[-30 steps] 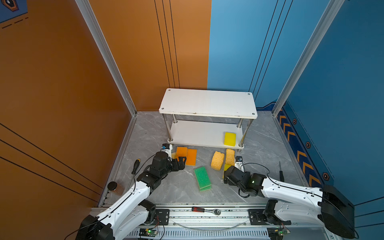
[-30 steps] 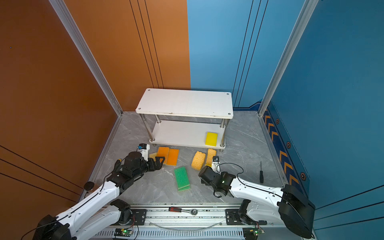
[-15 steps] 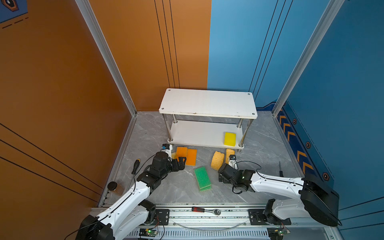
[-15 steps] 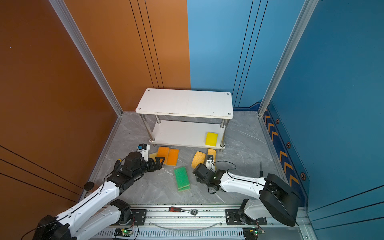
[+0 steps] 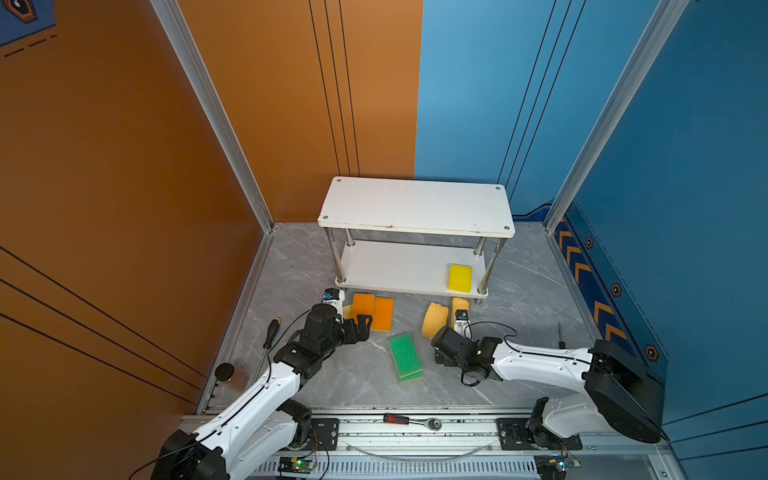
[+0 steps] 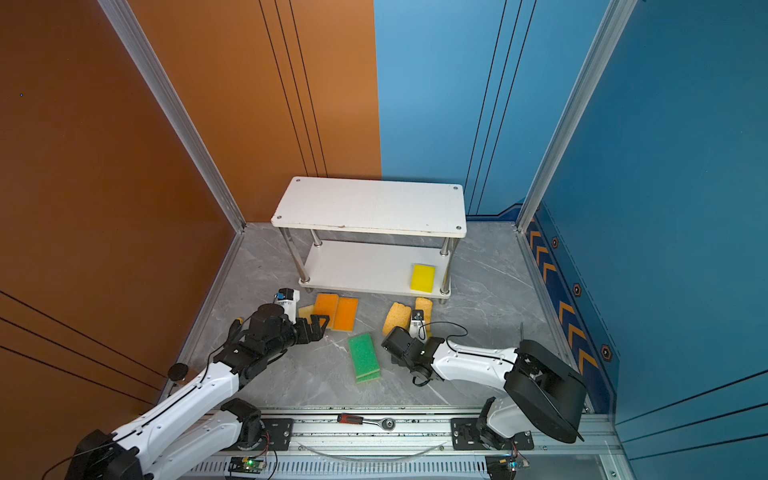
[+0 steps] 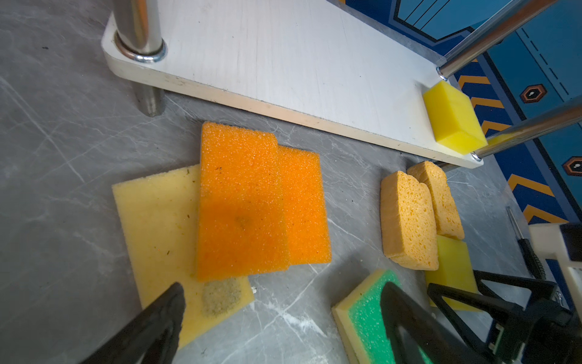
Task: Place and organize the cleaning sponges onto the shelf
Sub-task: 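Lower the right gripper over the second bright yellow sponge, then close the right gripper on the yellow sponge and lift it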
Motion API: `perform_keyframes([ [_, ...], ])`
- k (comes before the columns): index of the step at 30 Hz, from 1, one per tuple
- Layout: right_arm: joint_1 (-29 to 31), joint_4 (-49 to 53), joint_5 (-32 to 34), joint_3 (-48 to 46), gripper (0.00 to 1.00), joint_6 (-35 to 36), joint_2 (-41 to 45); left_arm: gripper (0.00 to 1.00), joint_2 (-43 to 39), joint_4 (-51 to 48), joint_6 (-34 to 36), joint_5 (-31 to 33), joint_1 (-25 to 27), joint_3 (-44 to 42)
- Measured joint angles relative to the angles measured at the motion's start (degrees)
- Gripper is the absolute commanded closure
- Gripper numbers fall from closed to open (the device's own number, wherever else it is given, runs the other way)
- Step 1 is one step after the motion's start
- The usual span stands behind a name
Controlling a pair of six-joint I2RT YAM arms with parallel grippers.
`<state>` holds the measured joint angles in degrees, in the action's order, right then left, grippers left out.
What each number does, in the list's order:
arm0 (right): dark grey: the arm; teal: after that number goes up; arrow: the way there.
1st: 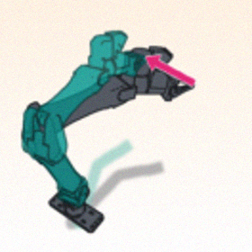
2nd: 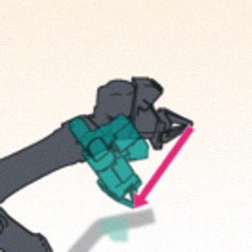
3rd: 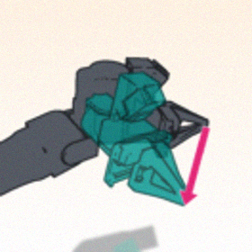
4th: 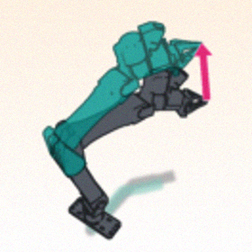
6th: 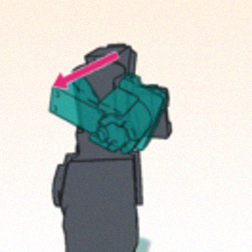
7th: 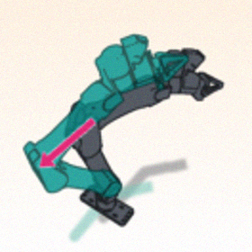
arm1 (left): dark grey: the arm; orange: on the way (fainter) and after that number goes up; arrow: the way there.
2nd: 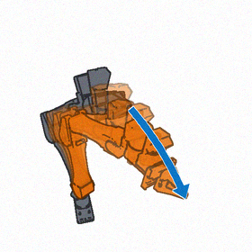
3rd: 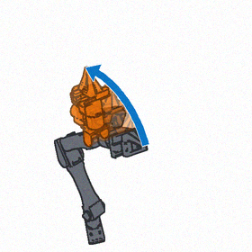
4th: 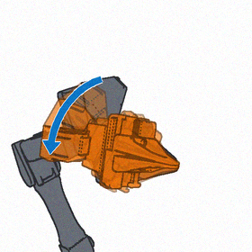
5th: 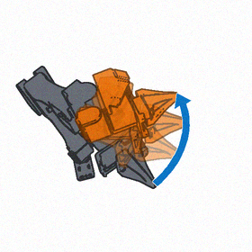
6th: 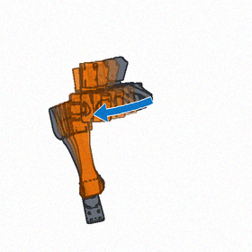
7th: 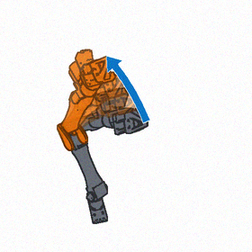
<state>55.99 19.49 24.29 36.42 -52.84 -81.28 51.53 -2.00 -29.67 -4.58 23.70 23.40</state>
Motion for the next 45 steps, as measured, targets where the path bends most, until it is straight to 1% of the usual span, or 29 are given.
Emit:
perform_keyframes([
  [13,0.17,1.05,1.31,0.0,0.02,-1.49,-0.07,0.02,0.0,-0.26,0.0,0.0,0.0,0.0],
  [22,0.15,1.05,1.51,0.0,0.06,-1.68,-2.1,0.02,0.0,-0.42,0.0,0.0,0.0,0.0],
  [24,0.17,1.03,1.55,0.0,0.08,-1.73,-2.62,0.02,0.0,-0.42,0.0,0.0,0.0,0.0],
  [30,0.15,0.94,1.7,0.0,0.19,-2.27,-2.73,0.02,0.39,-0.42,0.0,-0.04,0.0,0.0],
  [40,0.15,0.98,1.64,-0.04,0.28,-2.27,-2.64,0.02,0.55,-0.44,-0.24,-0.26,0.0,0.0],
  [45,0.13,1.07,1.46,-1.14,0.32,-2.23,-1.11,0.02,-0.15,-0.7,-0.42,-0.46,0.0,0.02],
])
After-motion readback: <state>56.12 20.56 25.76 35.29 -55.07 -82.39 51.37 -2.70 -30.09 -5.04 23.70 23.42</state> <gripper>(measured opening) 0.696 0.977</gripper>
